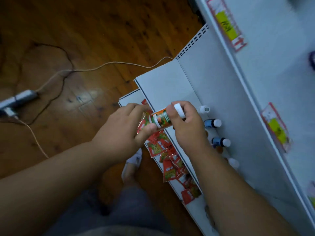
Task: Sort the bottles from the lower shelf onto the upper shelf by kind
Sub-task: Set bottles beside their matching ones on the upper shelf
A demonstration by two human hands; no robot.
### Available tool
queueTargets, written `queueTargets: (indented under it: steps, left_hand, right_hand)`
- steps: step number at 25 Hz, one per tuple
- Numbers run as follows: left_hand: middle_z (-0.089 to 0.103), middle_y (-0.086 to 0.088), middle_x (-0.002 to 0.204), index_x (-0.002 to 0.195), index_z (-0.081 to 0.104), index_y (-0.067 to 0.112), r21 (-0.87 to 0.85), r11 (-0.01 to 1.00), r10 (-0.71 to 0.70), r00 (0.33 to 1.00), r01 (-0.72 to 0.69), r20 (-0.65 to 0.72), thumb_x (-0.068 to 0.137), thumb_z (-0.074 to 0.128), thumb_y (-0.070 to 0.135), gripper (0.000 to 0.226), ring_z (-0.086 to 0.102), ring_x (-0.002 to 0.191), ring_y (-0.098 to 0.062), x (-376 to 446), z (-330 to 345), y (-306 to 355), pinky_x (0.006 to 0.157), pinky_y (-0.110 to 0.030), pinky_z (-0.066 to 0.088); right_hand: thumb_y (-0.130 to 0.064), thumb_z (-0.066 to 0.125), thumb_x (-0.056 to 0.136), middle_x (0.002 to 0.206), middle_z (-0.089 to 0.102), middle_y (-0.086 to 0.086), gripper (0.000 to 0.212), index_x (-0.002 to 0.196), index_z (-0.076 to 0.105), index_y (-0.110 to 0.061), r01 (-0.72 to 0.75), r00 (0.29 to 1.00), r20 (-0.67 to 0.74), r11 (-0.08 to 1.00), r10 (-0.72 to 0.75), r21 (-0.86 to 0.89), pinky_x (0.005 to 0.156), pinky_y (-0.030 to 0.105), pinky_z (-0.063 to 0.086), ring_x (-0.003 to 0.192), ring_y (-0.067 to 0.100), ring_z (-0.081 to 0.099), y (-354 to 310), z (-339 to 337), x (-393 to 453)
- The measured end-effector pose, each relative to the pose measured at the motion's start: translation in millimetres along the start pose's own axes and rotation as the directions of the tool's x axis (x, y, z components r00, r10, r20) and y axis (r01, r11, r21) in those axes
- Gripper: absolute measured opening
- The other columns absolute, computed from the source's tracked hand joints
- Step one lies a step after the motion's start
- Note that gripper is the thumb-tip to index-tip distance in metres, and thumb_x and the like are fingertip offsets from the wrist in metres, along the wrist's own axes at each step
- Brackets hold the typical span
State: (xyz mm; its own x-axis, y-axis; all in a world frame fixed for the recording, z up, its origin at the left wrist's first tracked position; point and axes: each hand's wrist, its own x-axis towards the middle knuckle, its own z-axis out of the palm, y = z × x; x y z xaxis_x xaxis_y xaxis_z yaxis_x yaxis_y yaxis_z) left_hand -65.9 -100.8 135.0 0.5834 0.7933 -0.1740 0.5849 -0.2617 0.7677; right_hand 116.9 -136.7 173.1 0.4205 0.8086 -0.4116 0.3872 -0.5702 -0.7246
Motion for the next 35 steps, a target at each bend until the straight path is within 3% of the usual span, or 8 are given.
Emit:
queueTargets:
  steps: [5, 10, 13, 16, 21, 26, 30, 35]
  left_hand:
    - [0.056, 0.018, 0.110, 0.115, 0.051, 0.041, -0.276, 0.961, 0.022, 0.996, 0.003, 0.090, 0.082, 0.018, 0.079, 0.060, 0.050, 0.106, 0.001, -59.7, -76.8, 57.5, 0.090, -0.019, 0.040]
    - [0.054, 0.018, 0.121, 0.129, 0.050, 0.034, -0.099, 0.983, 0.174, 0.962, -0.156, 0.211, 0.080, 0.010, 0.083, 0.079, 0.048, 0.109, 0.004, -64.8, -113.1, 118.4, 0.085, -0.012, 0.040]
    - [0.047, 0.017, 0.136, 0.138, 0.042, 0.034, -0.079, 0.964, 0.266, 0.926, -0.254, 0.269, 0.087, 0.014, 0.075, 0.072, 0.042, 0.120, 0.003, -62.1, -100.2, 169.0, 0.088, -0.011, 0.035]
    - [0.046, 0.016, 0.139, 0.139, 0.042, 0.033, -0.090, 0.929, 0.368, 0.873, -0.359, 0.321, 0.092, 0.019, 0.065, 0.062, 0.041, 0.125, -0.001, -69.0, -67.6, 227.8, 0.099, -0.022, 0.035]
    - [0.046, 0.033, 0.117, 0.126, 0.041, 0.048, -0.130, 0.869, 0.487, 0.782, -0.477, 0.390, 0.097, 0.018, 0.059, 0.038, 0.042, 0.112, 0.013, -91.4, 15.0, 306.9, 0.090, -0.010, 0.031]
    - [0.049, 0.019, 0.136, 0.137, 0.044, 0.038, -0.161, 0.842, 0.530, 0.733, -0.515, 0.427, 0.091, 0.011, 0.072, 0.066, 0.043, 0.125, 0.001, -107.7, 85.5, 357.7, 0.103, -0.025, 0.036]
    - [0.049, 0.010, 0.136, 0.139, 0.043, 0.032, -0.039, 0.754, 0.599, 0.660, -0.656, 0.453, 0.084, 0.003, 0.080, 0.083, 0.044, 0.123, -0.008, -80.3, 105.2, 369.4, 0.104, -0.039, 0.040]
    - [0.046, 0.002, 0.142, 0.142, 0.041, 0.027, 0.107, 0.702, 0.598, 0.665, -0.704, 0.446, 0.084, 0.004, 0.076, 0.085, 0.042, 0.129, -0.017, 11.3, 108.5, 374.1, 0.107, -0.037, 0.035]
  right_hand:
    - [-0.059, 0.059, 0.082, 0.108, 0.067, -0.003, 0.043, 0.115, 0.060, -0.031, 0.036, 0.999, -0.007, 0.958, -0.036, 0.283, 0.074, 0.028, 0.061, 0.096, 0.013, 0.070, -70.2, -11.5, -100.0]
    - [-0.058, 0.078, 0.071, 0.107, 0.071, 0.009, 0.053, 0.109, 0.065, -0.024, 0.046, 0.969, -0.215, 0.773, 0.119, 0.633, 0.083, 0.050, 0.059, 0.096, 0.026, 0.072, -84.7, -42.0, -154.5]
    - [-0.075, 0.070, 0.065, 0.098, 0.073, -0.001, 0.058, 0.105, 0.067, -0.033, 0.174, 0.892, -0.426, 0.756, 0.151, 0.632, 0.083, 0.046, 0.059, 0.094, 0.020, 0.072, -81.7, -82.5, -183.8]
    - [-0.072, 0.056, 0.075, 0.088, 0.070, -0.009, 0.040, 0.100, 0.063, -0.042, 0.247, 0.807, -0.560, 0.754, 0.187, 0.608, 0.074, 0.046, 0.060, 0.087, 0.020, 0.071, -63.8, -130.6, -219.1]
    - [-0.070, 0.046, 0.086, 0.091, 0.066, -0.002, 0.036, 0.099, 0.057, -0.038, 0.239, 0.730, -0.643, 0.797, 0.229, 0.555, 0.062, 0.036, 0.060, 0.078, 0.013, 0.071, -17.3, -199.8, -282.9]
    - [-0.075, 0.038, 0.076, 0.088, 0.063, -0.005, 0.046, 0.099, 0.054, -0.038, 0.167, 0.699, -0.655, 0.825, 0.287, 0.539, 0.051, 0.028, 0.052, 0.077, 0.013, 0.067, 34.5, -260.8, -322.7]
    - [-0.069, 0.056, 0.076, 0.098, 0.064, -0.009, 0.043, 0.103, 0.053, -0.036, 0.181, 0.662, -0.689, 0.829, 0.296, 0.529, 0.079, 0.040, 0.061, 0.087, 0.012, 0.068, 49.3, -285.3, -300.3]
    - [-0.050, 0.074, 0.080, 0.097, 0.068, -0.007, 0.037, 0.104, 0.060, -0.025, 0.105, 0.646, -0.694, 0.864, 0.317, 0.492, 0.087, 0.040, 0.057, 0.090, 0.010, 0.067, 58.3, -314.7, -225.4]
